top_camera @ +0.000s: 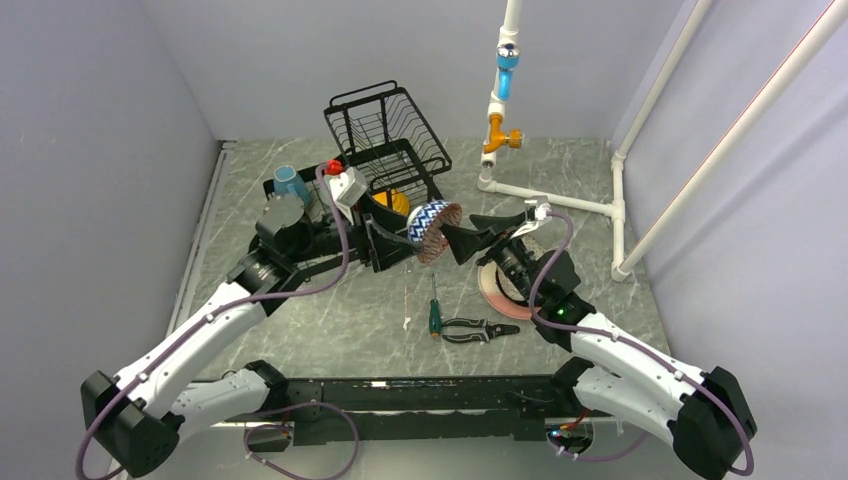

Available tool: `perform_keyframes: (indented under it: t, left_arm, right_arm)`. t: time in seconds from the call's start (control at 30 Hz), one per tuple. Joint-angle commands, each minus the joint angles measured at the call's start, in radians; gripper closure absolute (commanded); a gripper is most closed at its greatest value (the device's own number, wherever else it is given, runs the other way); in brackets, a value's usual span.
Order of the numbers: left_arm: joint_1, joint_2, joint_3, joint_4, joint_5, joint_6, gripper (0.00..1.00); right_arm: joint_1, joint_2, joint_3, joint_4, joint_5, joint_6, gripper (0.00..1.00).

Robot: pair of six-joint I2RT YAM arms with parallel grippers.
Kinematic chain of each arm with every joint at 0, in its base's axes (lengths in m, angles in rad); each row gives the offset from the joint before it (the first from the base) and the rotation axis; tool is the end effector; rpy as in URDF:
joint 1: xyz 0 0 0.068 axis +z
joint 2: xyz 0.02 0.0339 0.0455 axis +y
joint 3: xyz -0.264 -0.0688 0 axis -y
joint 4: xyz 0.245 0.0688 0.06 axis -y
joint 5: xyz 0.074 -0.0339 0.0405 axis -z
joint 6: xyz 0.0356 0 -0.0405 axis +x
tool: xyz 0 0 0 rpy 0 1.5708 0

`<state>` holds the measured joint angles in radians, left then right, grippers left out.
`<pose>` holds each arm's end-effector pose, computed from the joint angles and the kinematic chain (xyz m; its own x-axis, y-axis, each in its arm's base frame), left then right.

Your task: Load the mixed dishes into the dish rack

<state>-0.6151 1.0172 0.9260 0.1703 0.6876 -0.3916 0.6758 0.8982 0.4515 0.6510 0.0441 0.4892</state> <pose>0.1763 -0.1522 0.3835 -0.3078 -0.1437 -0.9406 0.9144 0.2285 -0.3341 0.1646 0.1299 0.2905 -0.1381 0.4910 -0.8601 -0.5963 0.6522 0.4680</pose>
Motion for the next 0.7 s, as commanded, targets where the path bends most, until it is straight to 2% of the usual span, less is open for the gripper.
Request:
perform_keyframes:
  t: [0.0, 0.07, 0.13, 0.27, 0.37, 0.47, 0.53, 0.67]
  left_arm:
    - [-0.006, -0.105, 0.027, 0.002, -0.179, 0.151, 1.00]
    - [-0.004, -0.145, 0.028, -0.041, -0.279, 0.206, 1.00]
    - [-0.005, -0.183, 0.032, -0.088, -0.401, 0.261, 1.00]
    - [0.002, -0.272, -0.006, -0.122, -0.758, 0.339, 1.00]
    - [0.058, -0.286, 0.009, -0.180, -1.039, 0.379, 1.00]
    - [0.134, -0.245, 0.033, -0.234, -1.142, 0.370, 1.00]
    - [0.212, -0.195, 0.066, -0.317, -1.195, 0.277, 1.00]
    - [0.363, -0.023, 0.153, -0.500, -1.143, 0.065, 1.00]
  right_arm:
    - [-0.001, -0.031, 0.045, -0.057, -0.003, -0.008, 0.05]
    - [-0.001, -0.049, 0.051, -0.071, -0.011, -0.010, 0.01]
    - [-0.001, -0.065, 0.047, -0.073, -0.012, -0.014, 0.00]
    - [-0.001, -0.090, 0.052, -0.111, 0.013, -0.019, 0.00]
    - [0.000, -0.103, 0.044, -0.113, 0.020, -0.019, 0.00]
    - [-0.001, -0.105, 0.049, -0.124, 0.021, -0.012, 0.00]
    - [-0.002, -0.106, 0.052, -0.128, 0.016, -0.017, 0.00]
    - [-0.001, -0.124, 0.049, -0.138, 0.023, -0.015, 0.00]
